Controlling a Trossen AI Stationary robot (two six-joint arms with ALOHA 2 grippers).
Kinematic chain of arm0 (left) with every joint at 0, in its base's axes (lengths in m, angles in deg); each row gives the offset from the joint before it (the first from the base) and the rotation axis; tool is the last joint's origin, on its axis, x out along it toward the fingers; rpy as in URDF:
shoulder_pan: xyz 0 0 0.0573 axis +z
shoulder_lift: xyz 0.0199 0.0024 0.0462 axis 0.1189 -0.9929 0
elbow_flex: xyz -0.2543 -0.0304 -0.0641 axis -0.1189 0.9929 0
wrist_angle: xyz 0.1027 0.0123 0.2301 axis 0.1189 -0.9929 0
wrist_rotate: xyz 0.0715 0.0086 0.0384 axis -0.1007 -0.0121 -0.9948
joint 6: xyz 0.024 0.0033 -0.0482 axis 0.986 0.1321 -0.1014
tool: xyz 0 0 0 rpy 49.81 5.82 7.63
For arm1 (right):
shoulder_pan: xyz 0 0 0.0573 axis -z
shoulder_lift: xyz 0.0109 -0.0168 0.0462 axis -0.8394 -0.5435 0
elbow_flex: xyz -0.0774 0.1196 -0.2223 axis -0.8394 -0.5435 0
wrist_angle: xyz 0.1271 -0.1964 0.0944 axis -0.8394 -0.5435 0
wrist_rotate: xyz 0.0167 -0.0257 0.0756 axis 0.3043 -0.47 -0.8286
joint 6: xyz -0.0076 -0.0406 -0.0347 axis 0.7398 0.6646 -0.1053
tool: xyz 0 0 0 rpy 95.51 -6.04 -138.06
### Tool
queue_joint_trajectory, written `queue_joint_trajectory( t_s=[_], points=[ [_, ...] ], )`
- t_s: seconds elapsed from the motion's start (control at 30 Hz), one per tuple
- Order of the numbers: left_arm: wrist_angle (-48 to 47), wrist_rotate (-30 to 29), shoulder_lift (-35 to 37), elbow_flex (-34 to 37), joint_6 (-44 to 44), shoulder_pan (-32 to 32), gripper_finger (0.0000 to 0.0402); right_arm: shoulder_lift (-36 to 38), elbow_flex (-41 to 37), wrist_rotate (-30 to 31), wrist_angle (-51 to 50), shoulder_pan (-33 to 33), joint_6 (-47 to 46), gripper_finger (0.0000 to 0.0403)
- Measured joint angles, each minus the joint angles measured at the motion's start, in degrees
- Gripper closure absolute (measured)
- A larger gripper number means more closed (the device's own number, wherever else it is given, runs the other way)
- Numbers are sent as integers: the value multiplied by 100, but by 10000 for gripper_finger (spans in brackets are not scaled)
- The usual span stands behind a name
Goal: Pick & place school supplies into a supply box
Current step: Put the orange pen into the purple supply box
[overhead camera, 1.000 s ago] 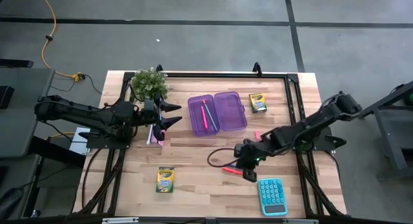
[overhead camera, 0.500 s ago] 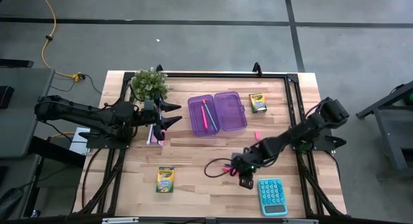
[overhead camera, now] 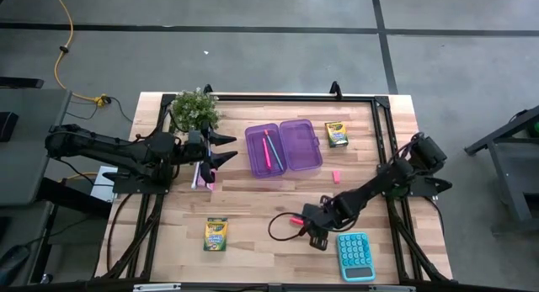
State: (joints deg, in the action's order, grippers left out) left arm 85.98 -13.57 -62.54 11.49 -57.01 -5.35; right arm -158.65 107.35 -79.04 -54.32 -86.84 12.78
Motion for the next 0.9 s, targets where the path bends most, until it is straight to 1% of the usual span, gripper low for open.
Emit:
queue_joint_trajectory(
  t_s=[0.17,0.3,0.63,0.73,0.9],
  points=[
    [0,2,0,0,0,-1,190,-114,0,101,3,4,8,265],
    [0,2,0,0,0,0,190,-168,5,119,3,0,30,265],
    [0,2,0,0,66,-1,190,-173,7,94,-66,-4,410,270],
    [0,2,0,0,188,0,190,-173,11,98,-185,-3,463,284],
    [-2,2,0,0,195,-2,190,-176,11,124,-248,0,465,325]
  ],
)
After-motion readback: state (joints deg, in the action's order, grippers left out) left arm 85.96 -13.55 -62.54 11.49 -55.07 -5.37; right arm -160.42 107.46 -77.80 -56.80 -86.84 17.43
